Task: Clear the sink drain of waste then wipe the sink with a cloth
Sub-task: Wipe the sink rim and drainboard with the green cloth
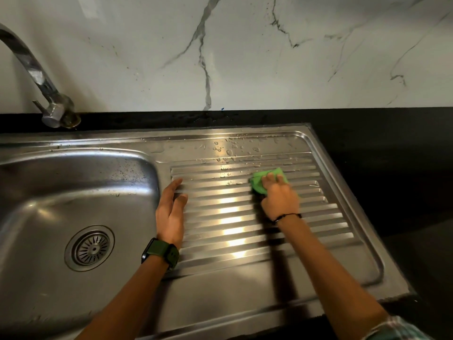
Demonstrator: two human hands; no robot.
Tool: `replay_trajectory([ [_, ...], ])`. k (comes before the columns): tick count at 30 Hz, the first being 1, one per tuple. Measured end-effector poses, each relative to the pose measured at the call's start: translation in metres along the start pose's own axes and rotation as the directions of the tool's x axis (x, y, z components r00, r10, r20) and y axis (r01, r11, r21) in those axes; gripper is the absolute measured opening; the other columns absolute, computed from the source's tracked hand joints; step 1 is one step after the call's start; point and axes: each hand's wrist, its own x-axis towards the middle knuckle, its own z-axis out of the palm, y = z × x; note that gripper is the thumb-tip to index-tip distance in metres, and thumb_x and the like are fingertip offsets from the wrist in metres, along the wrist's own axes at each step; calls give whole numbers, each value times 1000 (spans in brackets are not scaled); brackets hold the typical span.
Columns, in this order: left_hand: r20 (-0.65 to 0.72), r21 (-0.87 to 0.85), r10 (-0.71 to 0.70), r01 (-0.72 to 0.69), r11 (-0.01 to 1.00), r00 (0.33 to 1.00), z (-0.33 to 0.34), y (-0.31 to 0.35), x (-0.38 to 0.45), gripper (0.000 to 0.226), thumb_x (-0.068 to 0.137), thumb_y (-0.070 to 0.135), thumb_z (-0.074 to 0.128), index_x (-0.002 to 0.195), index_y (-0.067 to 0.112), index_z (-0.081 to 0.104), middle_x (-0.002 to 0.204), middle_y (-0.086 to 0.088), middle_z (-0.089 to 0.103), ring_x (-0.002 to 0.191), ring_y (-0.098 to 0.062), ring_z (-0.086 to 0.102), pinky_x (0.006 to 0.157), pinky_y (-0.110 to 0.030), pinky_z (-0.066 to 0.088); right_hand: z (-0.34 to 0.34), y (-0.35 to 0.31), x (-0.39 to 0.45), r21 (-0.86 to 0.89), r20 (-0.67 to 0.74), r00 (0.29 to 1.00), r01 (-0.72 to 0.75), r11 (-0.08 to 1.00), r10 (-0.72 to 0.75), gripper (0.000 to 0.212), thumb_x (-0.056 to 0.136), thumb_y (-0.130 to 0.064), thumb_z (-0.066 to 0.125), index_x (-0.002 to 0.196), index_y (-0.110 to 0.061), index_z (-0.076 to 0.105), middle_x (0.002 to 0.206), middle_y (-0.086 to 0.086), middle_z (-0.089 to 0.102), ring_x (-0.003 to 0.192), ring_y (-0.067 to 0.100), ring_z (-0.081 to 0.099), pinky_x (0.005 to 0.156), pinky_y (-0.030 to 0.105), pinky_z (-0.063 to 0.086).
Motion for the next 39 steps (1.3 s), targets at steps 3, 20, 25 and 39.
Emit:
replay_trajectory([
  [3, -8, -41, -12, 12, 999, 1000, 0, -2, 2, 46, 76, 32, 44, 121, 31, 52, 133, -4, 52, 122, -25, 48, 105, -54, 37, 16, -45, -10, -13, 14, 989, 145, 989, -145, 61, 81, -7, 53, 139, -13, 35, 151, 8, 31, 142, 27, 21, 118, 40, 21],
  [20, -29, 38, 21, -20, 999, 999, -1, -3, 1, 52, 77, 32, 44, 128, 28, 48, 133, 2, 50, 119, -16, 48, 106, -46, 39, 30, -62, -13, -25, 57, 839, 543, 840, -541, 68, 83, -8, 52, 144, -23, 27, 155, -4, 22, 145, 12, 13, 118, 28, 4],
  [25, -14, 20, 18, -18, 1000, 1000, -3, -3, 0, 45, 84, 28, 46, 129, 30, 47, 134, 1, 49, 118, -19, 48, 104, -49, 40, 3, 26, -5, -23, 27, 960, 280, 960, -279, 73, 77, 3, 48, 143, -22, 28, 155, -3, 24, 145, 12, 15, 118, 29, 6],
  [39, -37, -145, -39, 34, 989, 999, -2, -1, 3, 50, 73, 27, 47, 123, 30, 51, 133, -4, 53, 116, -14, 52, 102, -41, 43, 51, -135, -25, 60, -24, 907, 422, 905, -421, 51, 93, -16, 42, 142, -12, 31, 153, 9, 28, 145, 27, 13, 120, 37, 5],
])
